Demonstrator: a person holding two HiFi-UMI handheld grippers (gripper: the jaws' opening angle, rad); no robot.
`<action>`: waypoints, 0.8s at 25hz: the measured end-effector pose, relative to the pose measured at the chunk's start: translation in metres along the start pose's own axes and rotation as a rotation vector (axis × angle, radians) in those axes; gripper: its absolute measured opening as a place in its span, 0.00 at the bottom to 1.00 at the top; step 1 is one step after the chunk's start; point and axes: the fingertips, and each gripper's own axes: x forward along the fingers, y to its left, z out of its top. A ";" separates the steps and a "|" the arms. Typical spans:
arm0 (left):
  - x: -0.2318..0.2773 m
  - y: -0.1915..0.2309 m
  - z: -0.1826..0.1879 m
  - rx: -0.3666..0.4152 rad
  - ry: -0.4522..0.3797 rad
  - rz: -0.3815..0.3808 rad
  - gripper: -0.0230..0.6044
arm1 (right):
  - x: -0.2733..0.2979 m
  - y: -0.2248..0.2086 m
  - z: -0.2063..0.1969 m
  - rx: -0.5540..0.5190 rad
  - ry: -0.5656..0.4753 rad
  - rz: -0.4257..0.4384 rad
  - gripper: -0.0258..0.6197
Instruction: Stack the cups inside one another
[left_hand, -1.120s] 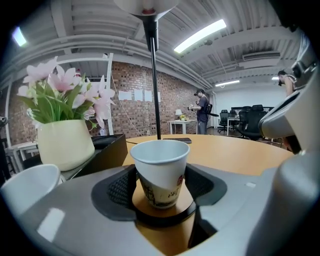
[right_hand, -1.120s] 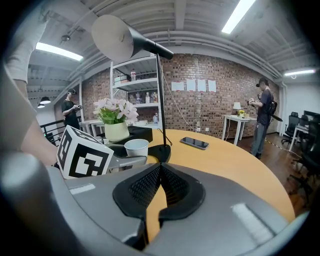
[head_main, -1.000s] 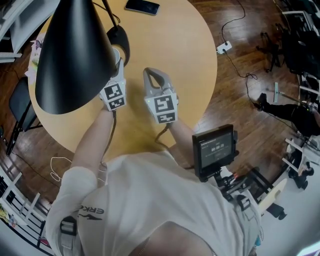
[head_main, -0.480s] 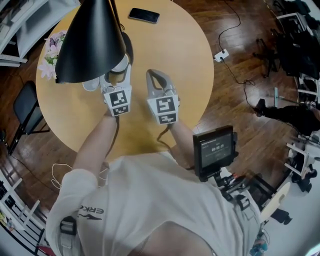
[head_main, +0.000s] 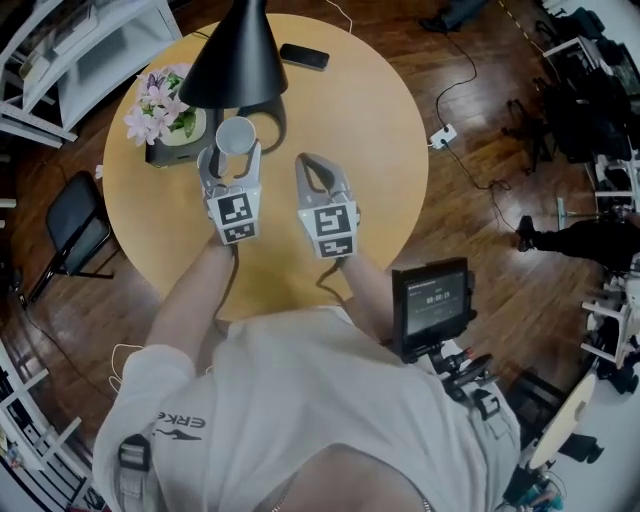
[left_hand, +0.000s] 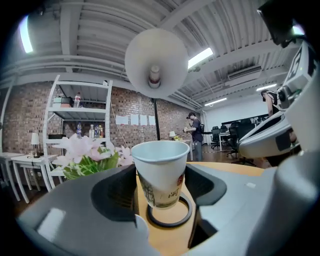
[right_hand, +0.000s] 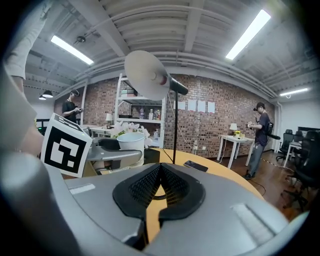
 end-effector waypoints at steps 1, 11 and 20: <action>-0.006 0.007 0.003 0.004 -0.007 0.005 0.52 | -0.002 0.007 0.003 -0.004 -0.007 0.002 0.06; -0.059 0.066 0.034 0.038 -0.064 0.012 0.52 | -0.021 0.071 0.047 -0.055 -0.082 0.006 0.06; -0.076 0.085 0.042 0.044 -0.089 -0.019 0.52 | -0.032 0.101 0.056 -0.073 -0.098 -0.019 0.06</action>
